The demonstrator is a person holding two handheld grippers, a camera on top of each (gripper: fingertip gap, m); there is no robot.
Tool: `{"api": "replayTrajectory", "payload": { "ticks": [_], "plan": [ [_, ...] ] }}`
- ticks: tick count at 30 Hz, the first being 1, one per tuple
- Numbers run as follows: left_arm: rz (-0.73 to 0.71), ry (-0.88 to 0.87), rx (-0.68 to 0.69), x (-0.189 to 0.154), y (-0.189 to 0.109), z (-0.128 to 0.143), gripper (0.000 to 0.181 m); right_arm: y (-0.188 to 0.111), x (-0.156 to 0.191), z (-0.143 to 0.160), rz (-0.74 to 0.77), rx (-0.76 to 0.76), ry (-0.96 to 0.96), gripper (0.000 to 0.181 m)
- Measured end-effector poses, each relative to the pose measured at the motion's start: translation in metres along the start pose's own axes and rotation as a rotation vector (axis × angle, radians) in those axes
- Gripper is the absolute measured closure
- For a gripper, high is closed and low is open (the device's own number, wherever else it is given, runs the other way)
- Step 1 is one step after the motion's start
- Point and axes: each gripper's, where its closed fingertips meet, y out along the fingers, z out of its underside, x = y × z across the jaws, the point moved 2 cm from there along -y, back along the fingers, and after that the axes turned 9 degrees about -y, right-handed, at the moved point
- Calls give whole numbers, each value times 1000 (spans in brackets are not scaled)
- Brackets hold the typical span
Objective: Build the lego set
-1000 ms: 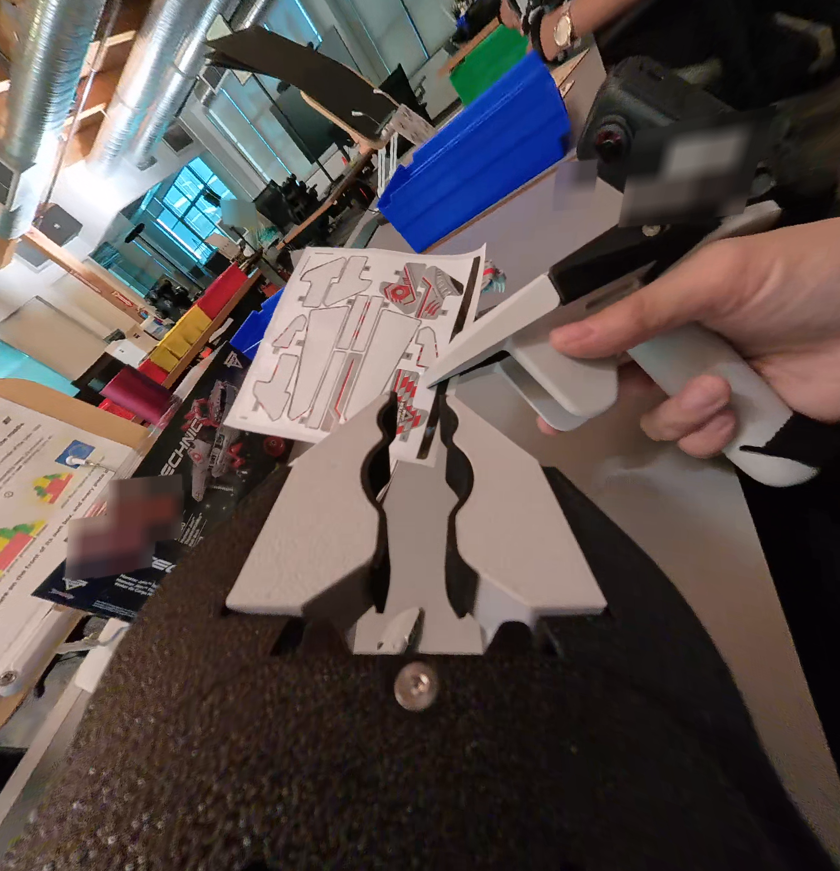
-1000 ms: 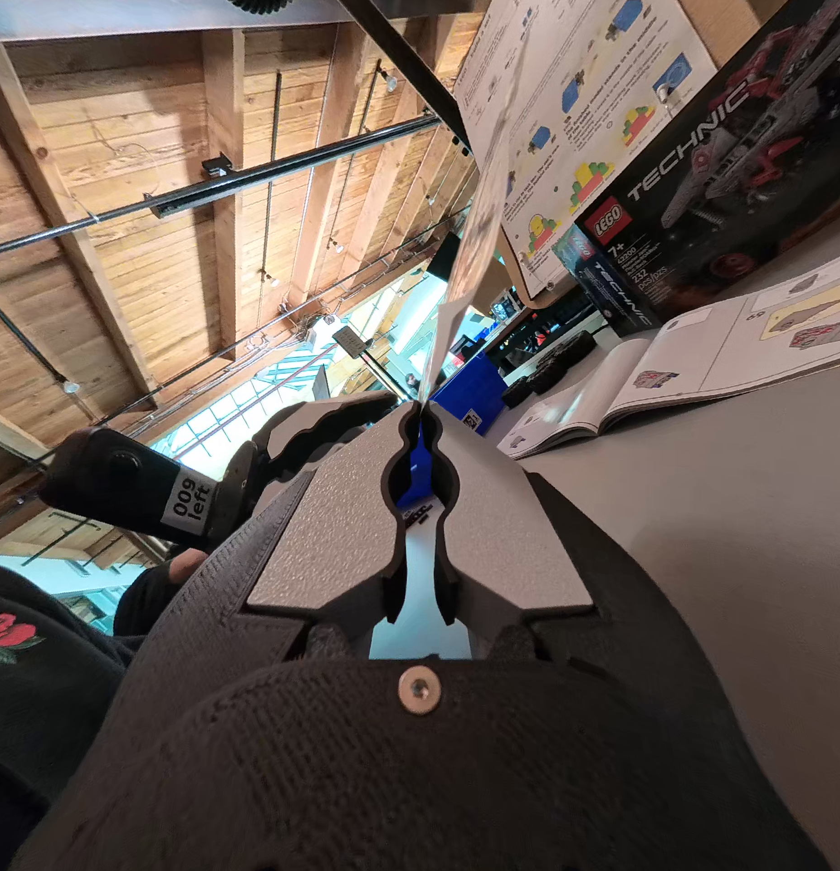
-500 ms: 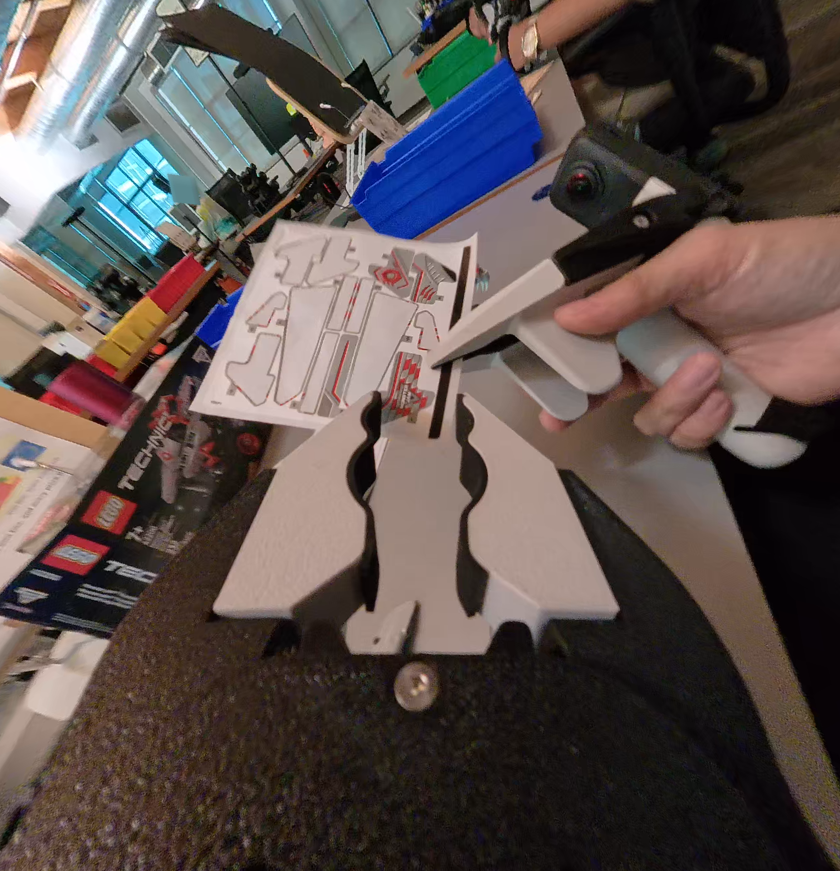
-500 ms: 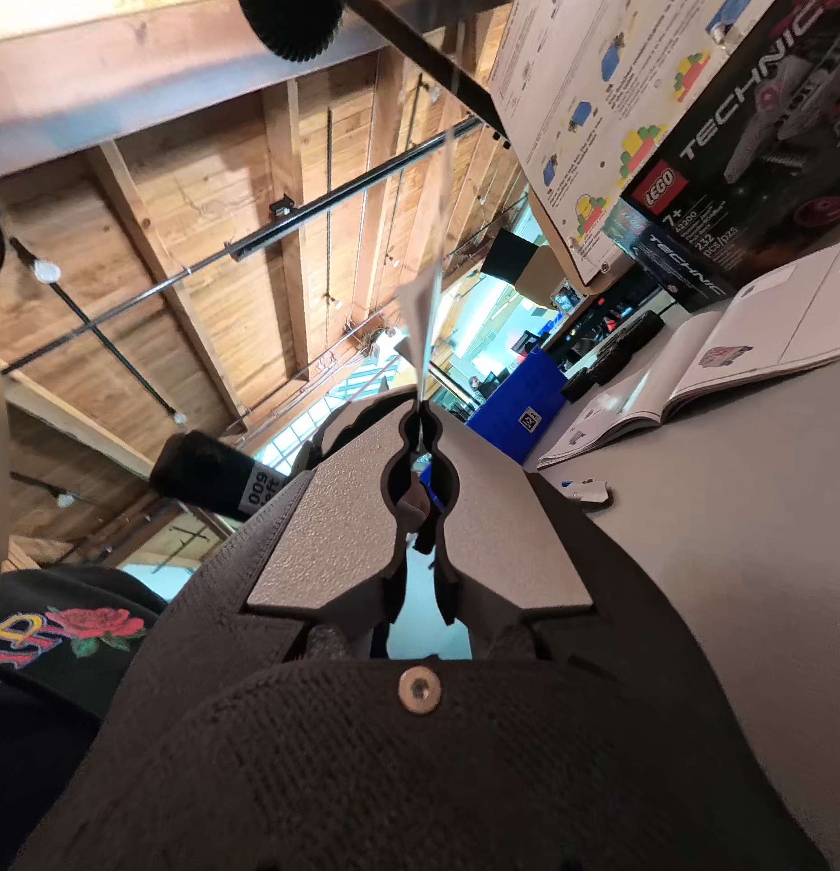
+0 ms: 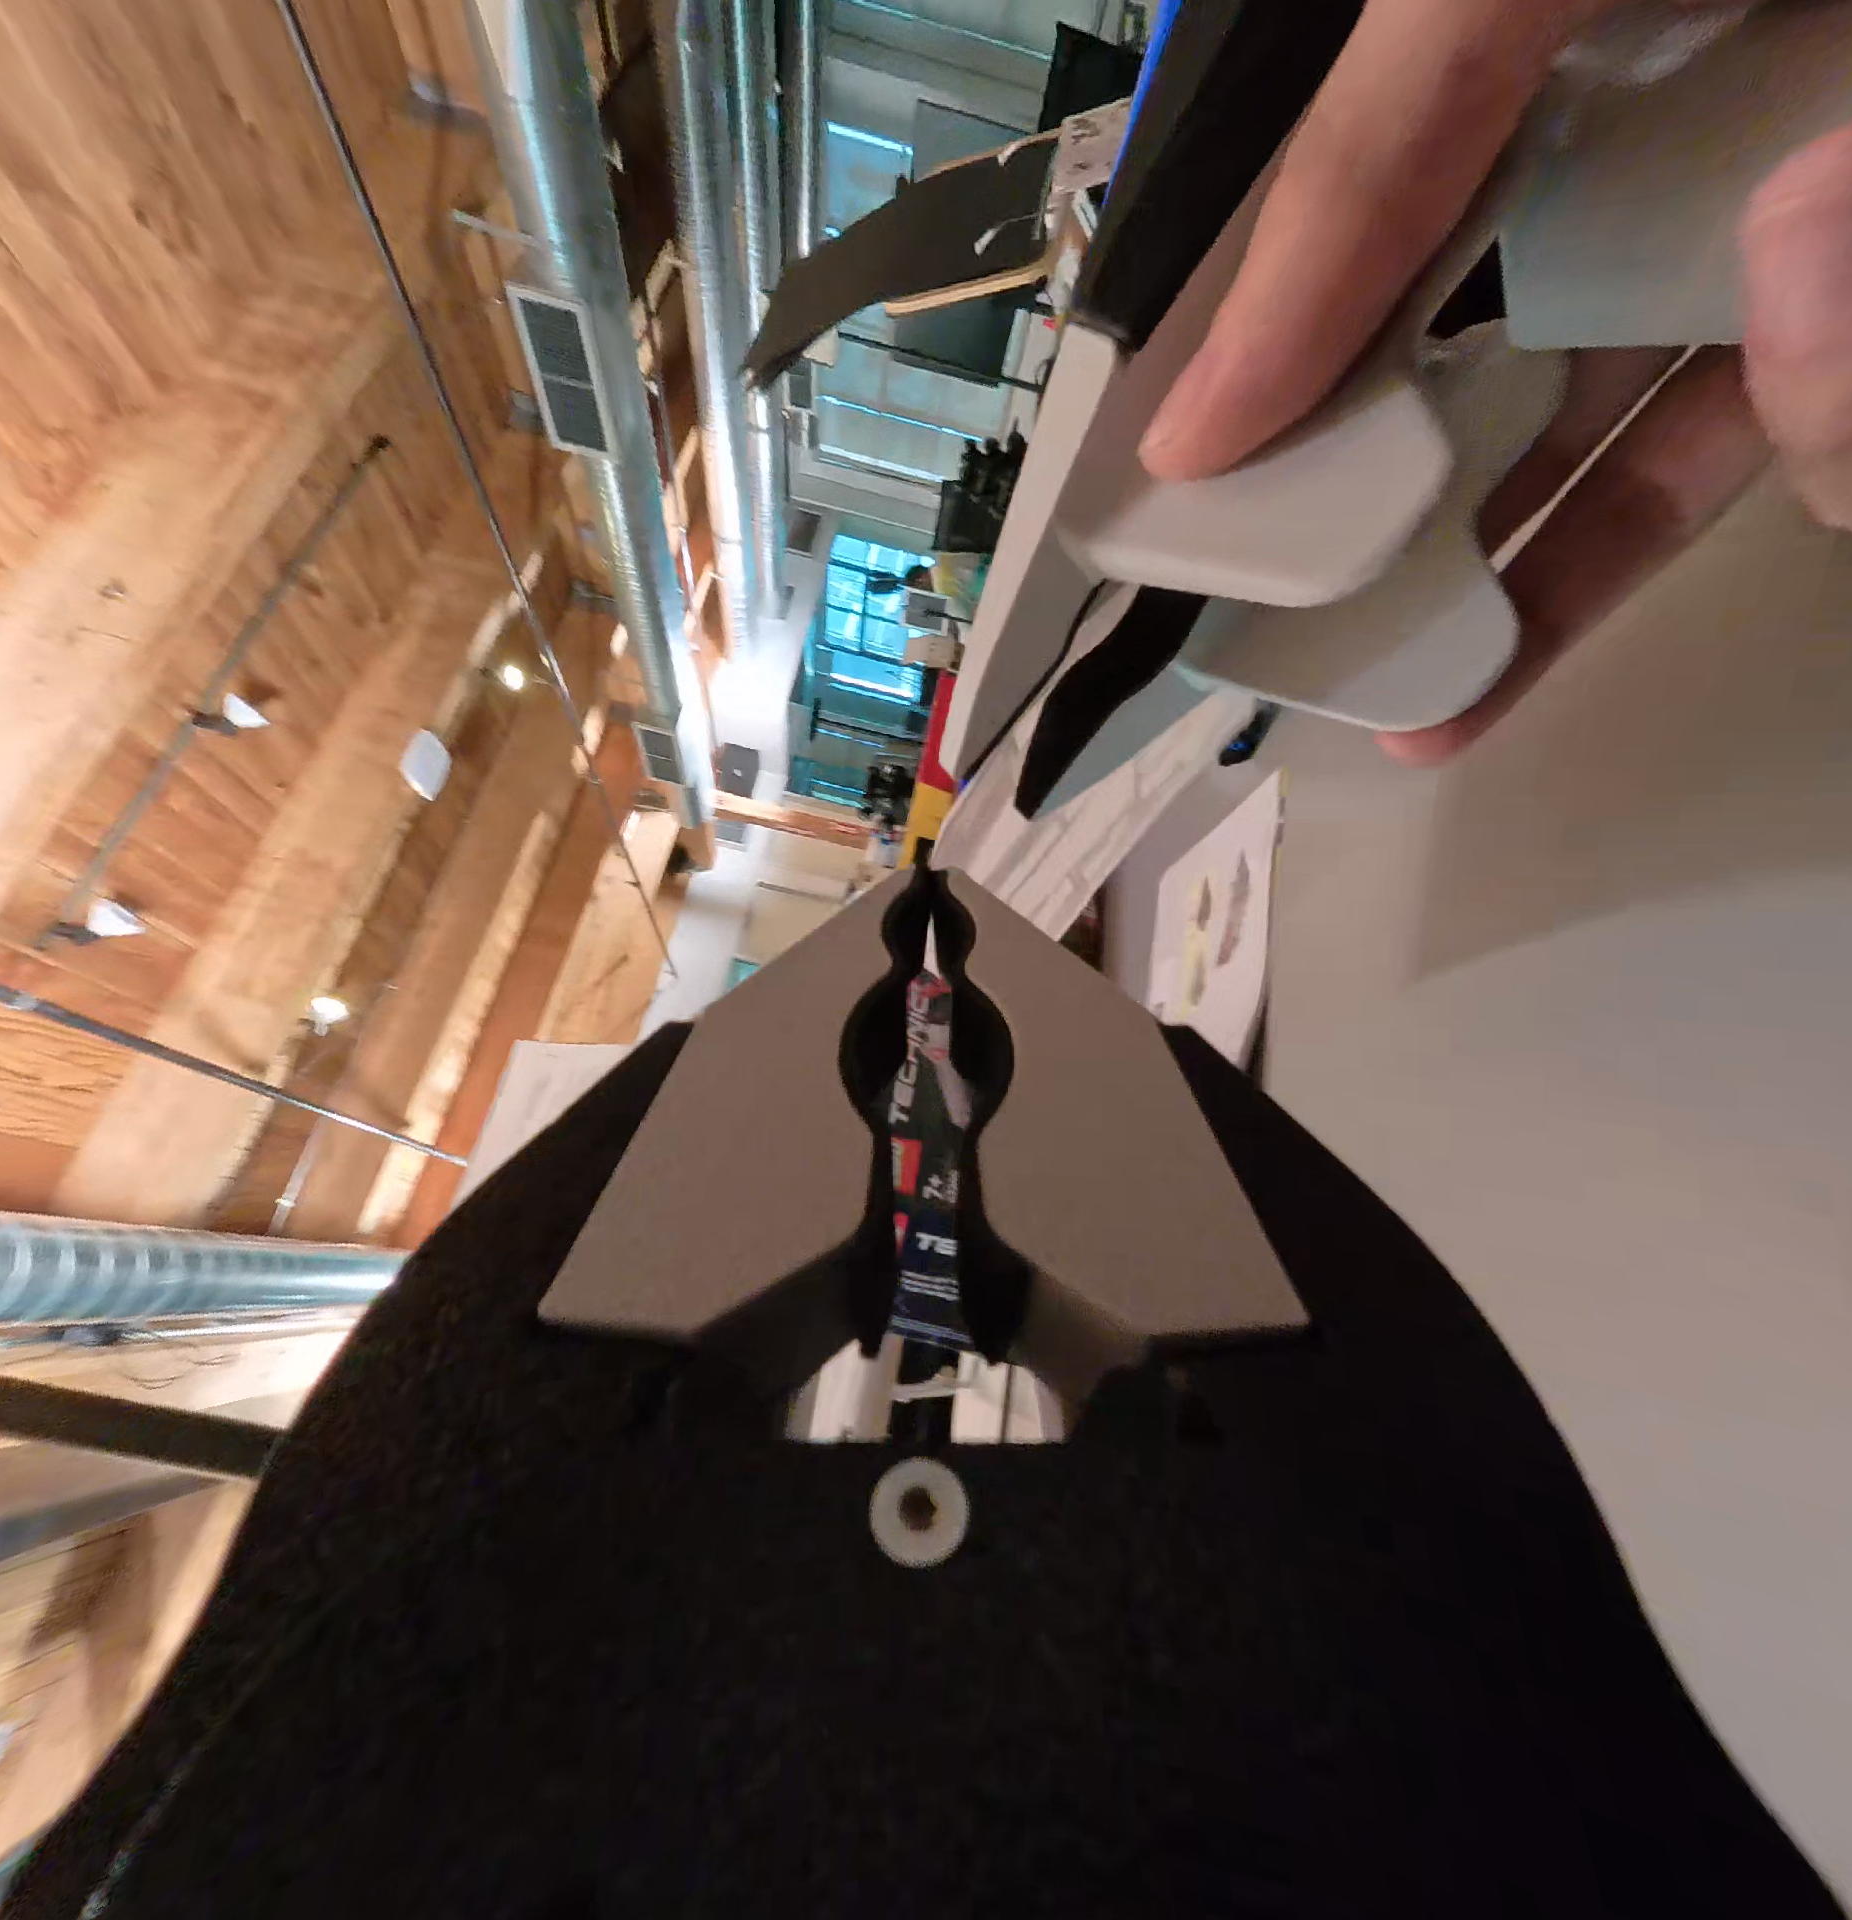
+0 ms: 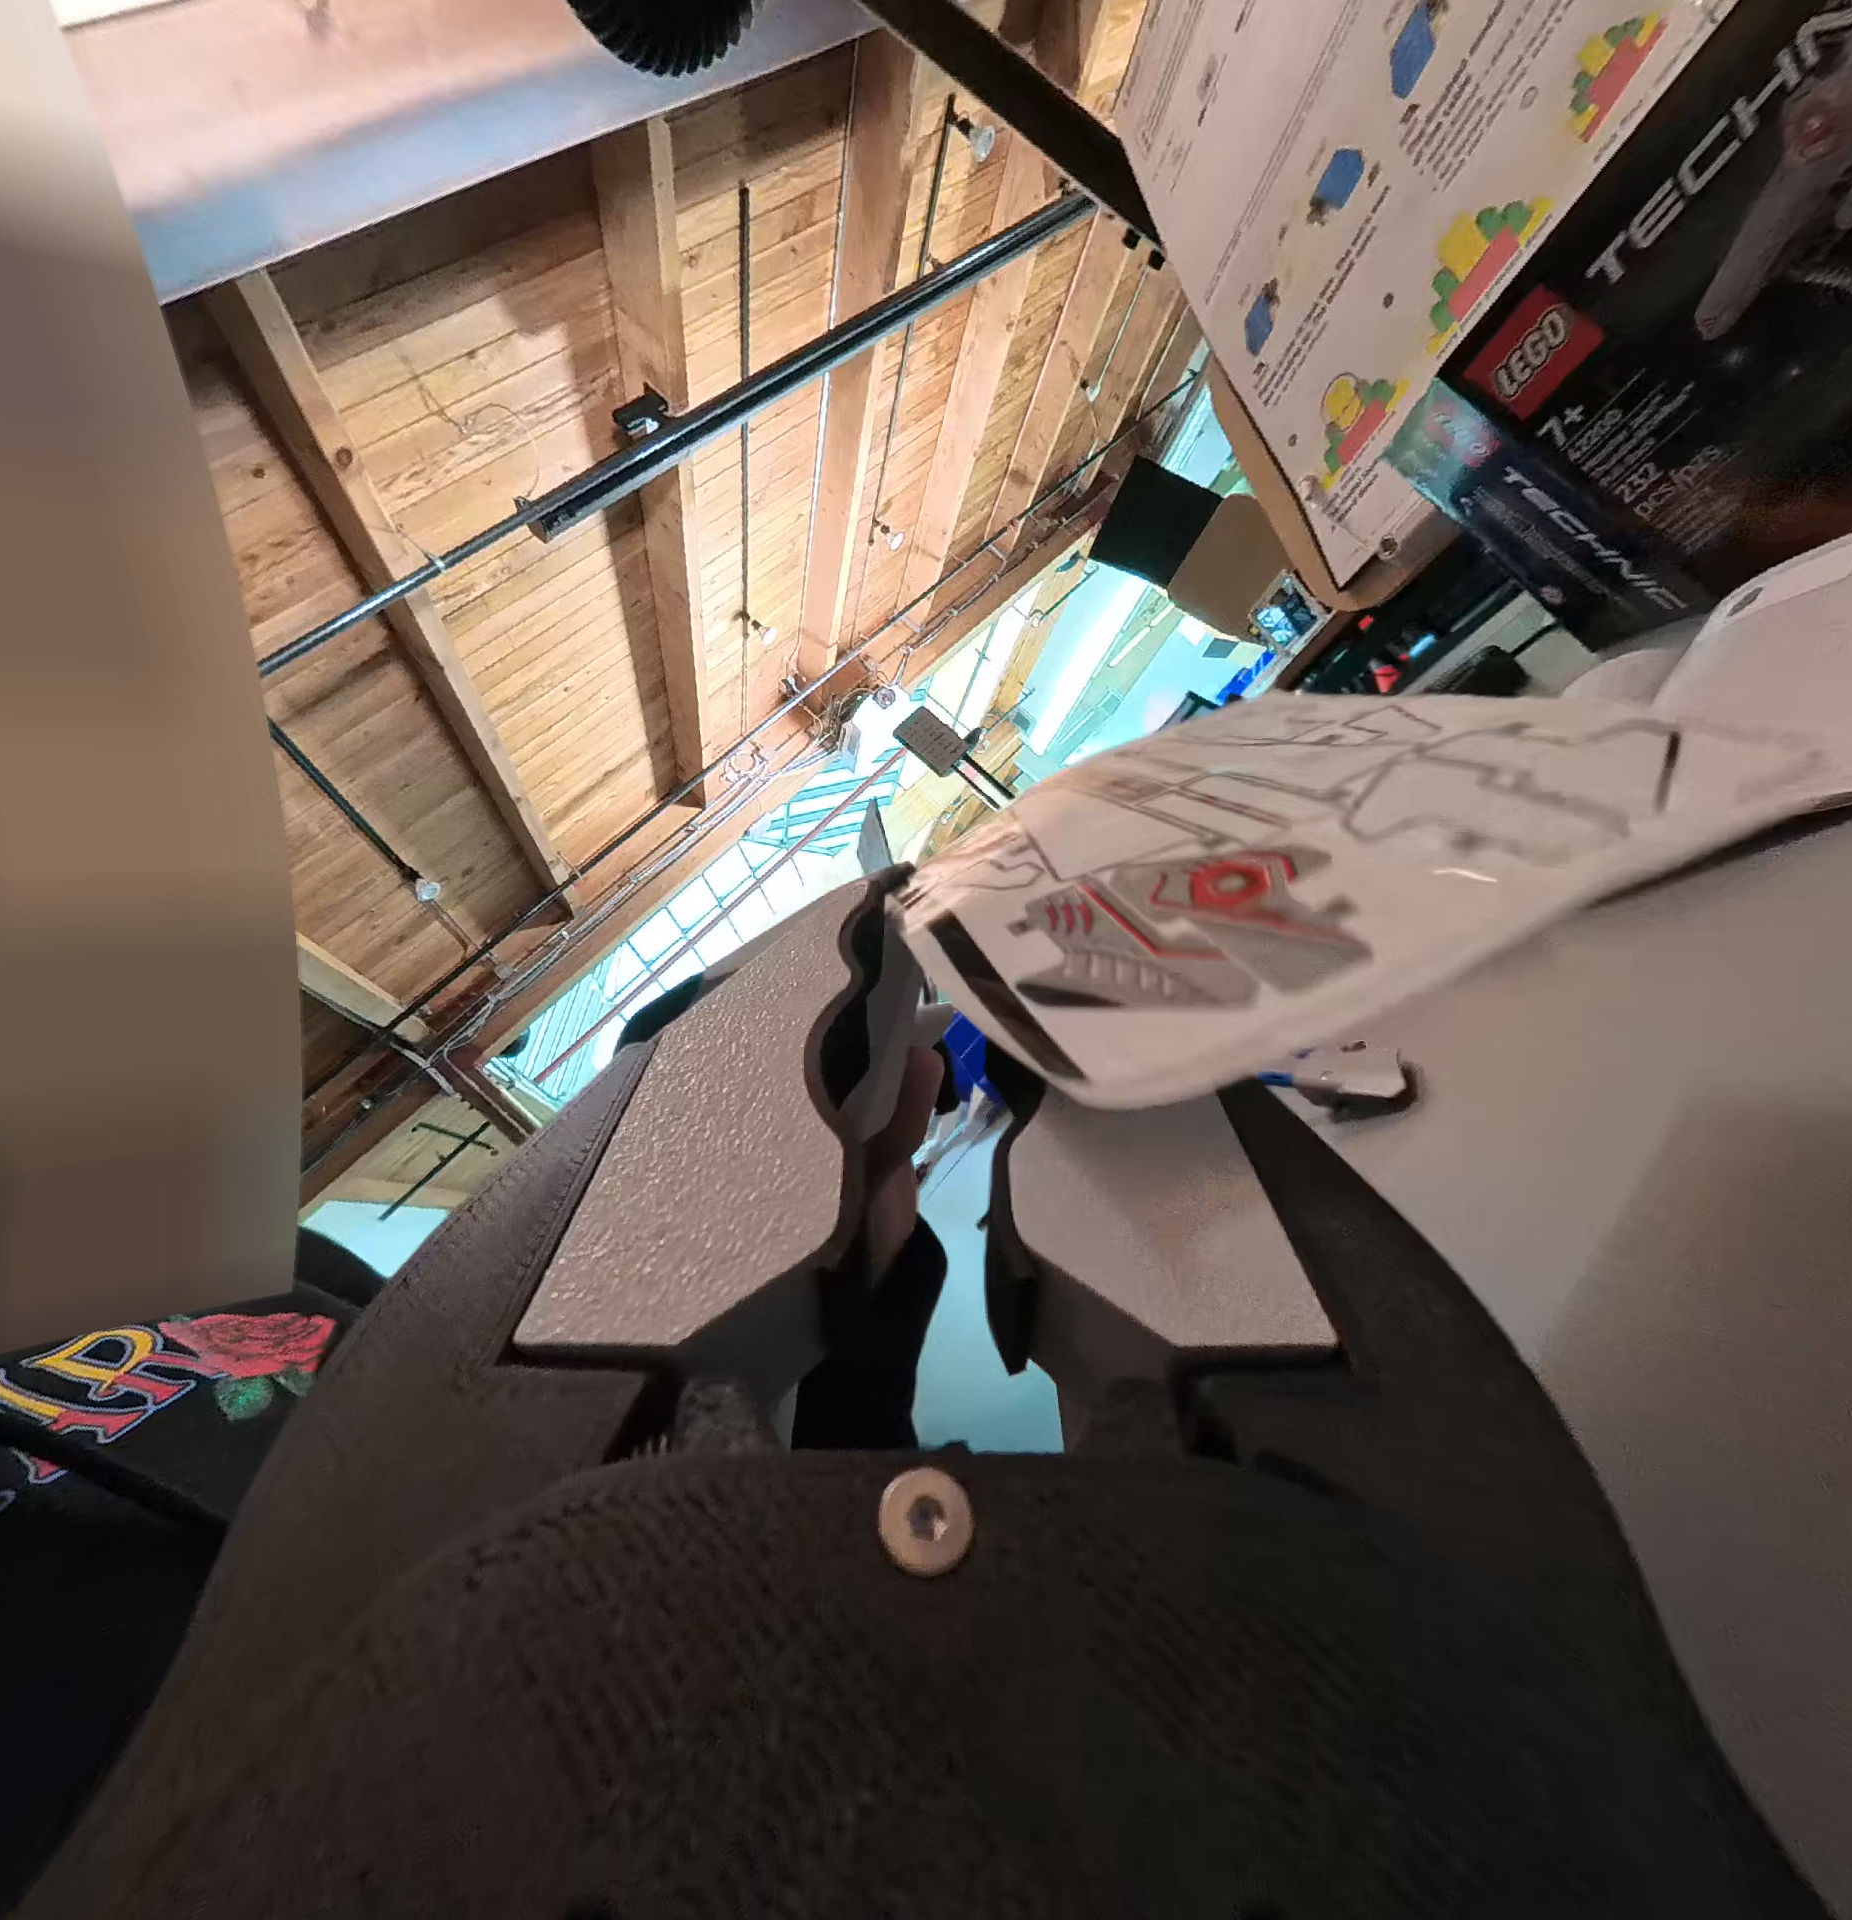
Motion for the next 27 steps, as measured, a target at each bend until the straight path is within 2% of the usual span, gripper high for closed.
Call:
{"api": "replayTrajectory", "payload": {
  "ticks": [4,9,12,18,20,22,25,27],
  "plan": [
    [-19,66,-35,-4,-3,-3,181,1,5,-4,-34,-45,15,172],
    [-27,90,-59,-8,-6,-4,181,5,9,4,-56,-1,-14,173],
    [-35,86,-59,-6,-6,-5,181,4,10,7,-64,11,-37,179],
    [-11,68,-53,-10,-6,-4,181,4,8,7,-31,48,-174,181],
    [40,-13,-53,-12,-6,-2,178,3,6,9,-7,78,-245,181],
    [116,-177,-77,-12,-8,-2,170,2,4,8,22,96,-316,181],
    [255,-523,-138,-2,-14,-5,160,0,0,5,66,117,-416,181],
    [302,-802,-126,12,-14,2,160,1,4,6,43,126,-463,181]
  ]
}}
